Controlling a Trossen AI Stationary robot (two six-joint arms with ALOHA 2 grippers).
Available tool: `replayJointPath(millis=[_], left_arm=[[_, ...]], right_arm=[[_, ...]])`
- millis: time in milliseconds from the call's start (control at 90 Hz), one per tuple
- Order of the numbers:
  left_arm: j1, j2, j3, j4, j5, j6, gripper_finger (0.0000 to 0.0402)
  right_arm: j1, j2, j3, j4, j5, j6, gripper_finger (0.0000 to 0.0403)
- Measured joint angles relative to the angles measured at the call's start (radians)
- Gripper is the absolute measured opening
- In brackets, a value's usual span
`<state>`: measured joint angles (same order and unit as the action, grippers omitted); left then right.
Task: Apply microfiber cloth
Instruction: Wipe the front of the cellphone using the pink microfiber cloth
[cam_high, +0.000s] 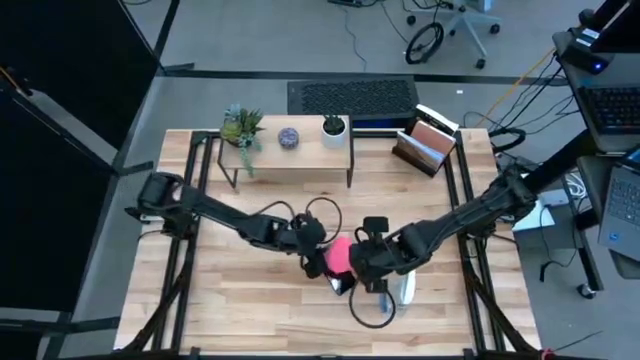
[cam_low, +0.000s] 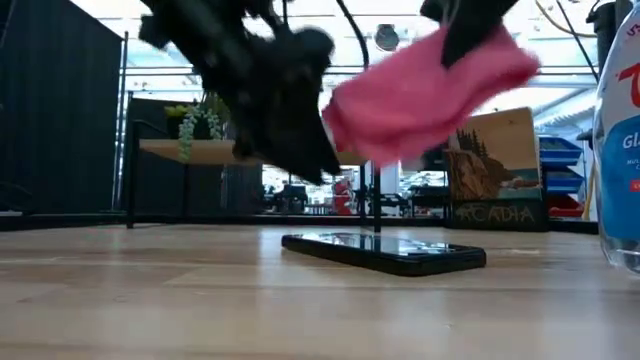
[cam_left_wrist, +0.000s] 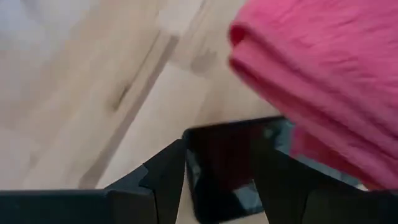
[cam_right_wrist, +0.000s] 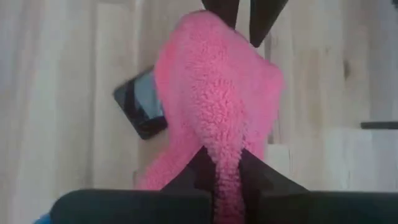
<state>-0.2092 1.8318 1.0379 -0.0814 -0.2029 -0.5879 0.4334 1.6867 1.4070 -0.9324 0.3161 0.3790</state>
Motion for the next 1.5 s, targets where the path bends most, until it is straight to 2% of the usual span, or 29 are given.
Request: replayJointPath(millis=[289,544,744,889,1078,1267,1500], left_arm=[[0.015,0.089,0.003,0.009,0.017,-0.009,0.0164],[0.024,0.108,0.006,0.015,0.014,-0.009,0.0164],[0.024,0.110,0.002,0.041,0.011,-0.005,0.0164],[0.025,0.112,0.002,0.058,0.010,0.000,0.0164],[0.025,0.112,0.001,0.058,0.003,0.001,0.0164],[0.026,0.112,0.001,0.057,-0.011,-0.001,0.0164],[0.031,0.113,0.001,0.054,-0.016,-0.001,0.0164]], right_arm=[[-0.017,0.000,-0.149,0.196,-0.010,-0.016,0.0004],[-0.062,-0.002,-0.330,0.514,-0.010,-0.057,0.0004],[-0.127,-0.001,-0.529,0.848,-0.007,-0.062,0.0004],[-0.158,-0.001,-0.643,0.993,-0.035,-0.041,0.0004],[-0.142,-0.001,-0.692,1.030,-0.106,-0.004,0.0004],[-0.077,-0.002,-0.692,1.038,-0.201,-0.013,0.0004],[-0.002,-0.006,-0.687,0.920,-0.319,0.026,0.0004]])
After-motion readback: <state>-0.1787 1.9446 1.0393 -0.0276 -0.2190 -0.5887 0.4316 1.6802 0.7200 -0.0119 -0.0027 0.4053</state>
